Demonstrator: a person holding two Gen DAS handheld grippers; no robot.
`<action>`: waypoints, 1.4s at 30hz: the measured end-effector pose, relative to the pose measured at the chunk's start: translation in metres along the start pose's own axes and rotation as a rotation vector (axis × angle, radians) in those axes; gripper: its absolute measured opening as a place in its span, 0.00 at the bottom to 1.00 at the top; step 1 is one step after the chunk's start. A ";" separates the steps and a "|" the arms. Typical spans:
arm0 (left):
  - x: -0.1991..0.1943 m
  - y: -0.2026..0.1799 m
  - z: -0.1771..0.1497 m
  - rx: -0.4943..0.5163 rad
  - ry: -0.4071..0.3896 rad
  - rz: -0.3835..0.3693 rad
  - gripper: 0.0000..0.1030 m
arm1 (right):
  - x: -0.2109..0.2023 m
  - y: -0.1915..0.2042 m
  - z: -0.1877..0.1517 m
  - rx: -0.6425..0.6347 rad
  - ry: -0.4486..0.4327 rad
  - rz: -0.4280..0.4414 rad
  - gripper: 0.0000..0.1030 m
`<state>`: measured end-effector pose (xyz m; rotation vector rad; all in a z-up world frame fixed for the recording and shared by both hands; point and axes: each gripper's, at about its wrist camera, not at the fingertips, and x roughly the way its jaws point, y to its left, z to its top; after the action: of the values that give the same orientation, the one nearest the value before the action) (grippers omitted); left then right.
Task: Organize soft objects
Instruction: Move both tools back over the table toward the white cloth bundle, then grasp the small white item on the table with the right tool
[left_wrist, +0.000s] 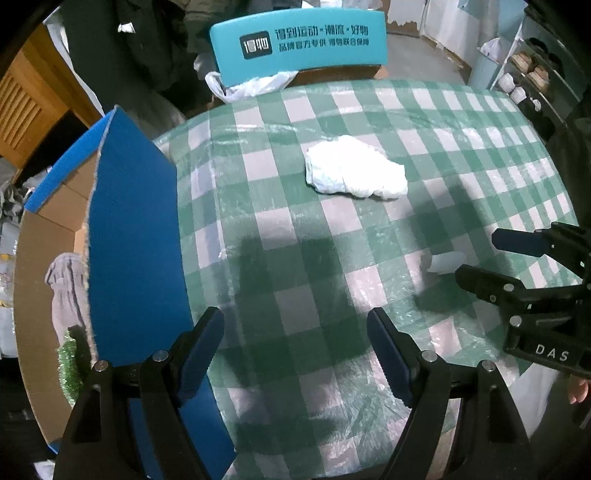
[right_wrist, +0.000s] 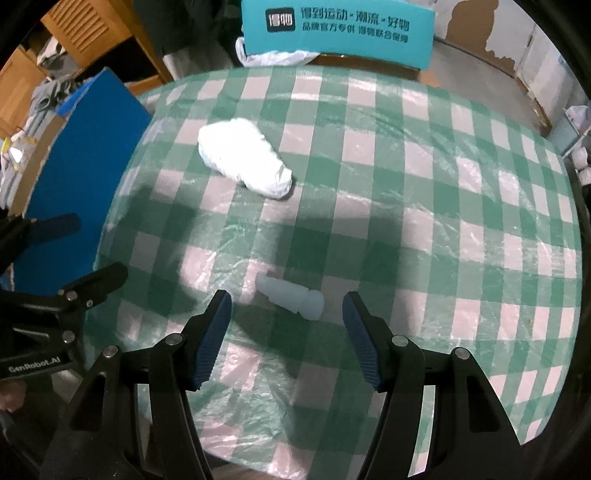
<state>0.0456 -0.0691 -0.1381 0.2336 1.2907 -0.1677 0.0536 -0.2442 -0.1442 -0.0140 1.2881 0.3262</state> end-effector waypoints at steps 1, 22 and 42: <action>0.002 0.000 0.000 0.002 0.005 0.000 0.78 | 0.003 0.001 0.000 -0.005 0.004 0.001 0.62; 0.035 0.001 -0.002 0.001 0.060 0.001 0.79 | 0.043 0.009 -0.008 -0.115 0.062 -0.045 0.50; 0.037 0.006 0.001 -0.006 0.061 0.003 0.79 | 0.042 0.004 -0.003 -0.132 0.088 -0.038 0.23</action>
<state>0.0585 -0.0635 -0.1731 0.2376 1.3512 -0.1549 0.0602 -0.2308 -0.1838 -0.1661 1.3501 0.3813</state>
